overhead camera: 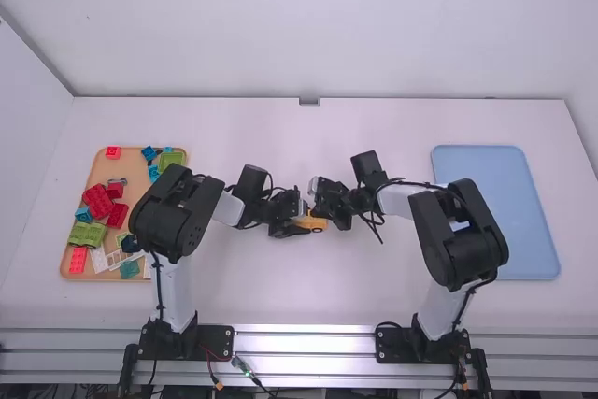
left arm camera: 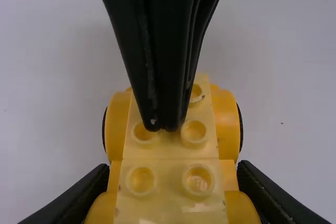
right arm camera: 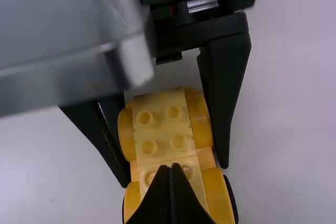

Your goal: Assemble lego blocks to make yellow taxi

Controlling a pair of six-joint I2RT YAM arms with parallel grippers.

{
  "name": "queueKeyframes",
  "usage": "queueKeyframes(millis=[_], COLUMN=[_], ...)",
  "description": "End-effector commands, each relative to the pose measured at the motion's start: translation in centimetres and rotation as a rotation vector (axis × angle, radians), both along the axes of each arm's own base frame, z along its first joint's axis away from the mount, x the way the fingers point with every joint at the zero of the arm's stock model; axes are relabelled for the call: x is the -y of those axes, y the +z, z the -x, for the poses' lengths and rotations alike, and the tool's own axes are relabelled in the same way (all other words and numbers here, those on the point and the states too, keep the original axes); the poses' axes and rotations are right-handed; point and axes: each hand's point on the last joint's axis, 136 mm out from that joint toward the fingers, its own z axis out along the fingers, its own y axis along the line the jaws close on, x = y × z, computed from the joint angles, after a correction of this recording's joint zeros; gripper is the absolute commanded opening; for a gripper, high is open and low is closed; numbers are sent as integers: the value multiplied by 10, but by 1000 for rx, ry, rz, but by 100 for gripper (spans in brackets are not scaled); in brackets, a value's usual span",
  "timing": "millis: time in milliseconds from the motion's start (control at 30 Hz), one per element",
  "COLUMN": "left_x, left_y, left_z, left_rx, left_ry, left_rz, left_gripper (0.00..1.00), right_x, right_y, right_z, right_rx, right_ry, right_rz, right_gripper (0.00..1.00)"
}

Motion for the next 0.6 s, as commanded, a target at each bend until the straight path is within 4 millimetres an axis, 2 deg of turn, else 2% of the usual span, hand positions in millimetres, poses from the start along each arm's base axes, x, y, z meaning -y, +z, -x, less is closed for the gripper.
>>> queueKeyframes(millis=[0, 33, 67, 100, 167, 233, 267, 433, 467, 500, 533, 567], left_x=[10, 10, 10, 10, 10, 10, 10, 10, 10, 10, 10, 10], left_y=[-10, -10, -10, -9, -9, -10, -10, -10, -10, -10, -9, -9], left_z=[22, 20, 20, 19, 20, 20, 20, 20, 20, 20, 20, 19], left_rx=[-59, -62, -62, -65, -64, -66, -66, -64, -62, -61, -62, -61], left_ry=[-52, -46, -46, -40, -43, -42, -42, -43, -45, -44, -42, -42], left_rz=[-3, -4, -4, -3, -3, -4, -4, -3, -4, -4, -2, -1], left_gripper=[35, 36, 36, 36, 36, 36, 36, 37, 39, 40, 41, 42], right_x=[-7, -7, -7, -6, -3, 5, 11, 40, 46, 53, 59, 61], right_y=[29, 42, 42, 56, 69, 78, 80, 87, 88, 88, 88, 88], right_z=[-34, -39, -39, -42, -44, -52, -56, -63, -63, -63, -63, -63], right_rx=[157, 185, 185, 214, 233, 241, 238, 218, 214, 208, 203, 201], right_ry=[-23, -29, -29, -35, -51, -112, -149, -264, -279, -296, -313, -319], right_rz=[21, 10, 10, 0, -9, 4, 18, 90, 104, 122, 139, 146], right_gripper=[0, 0, 0, 0, 0, 13, 22, 22, 26, 37, 85, 99])
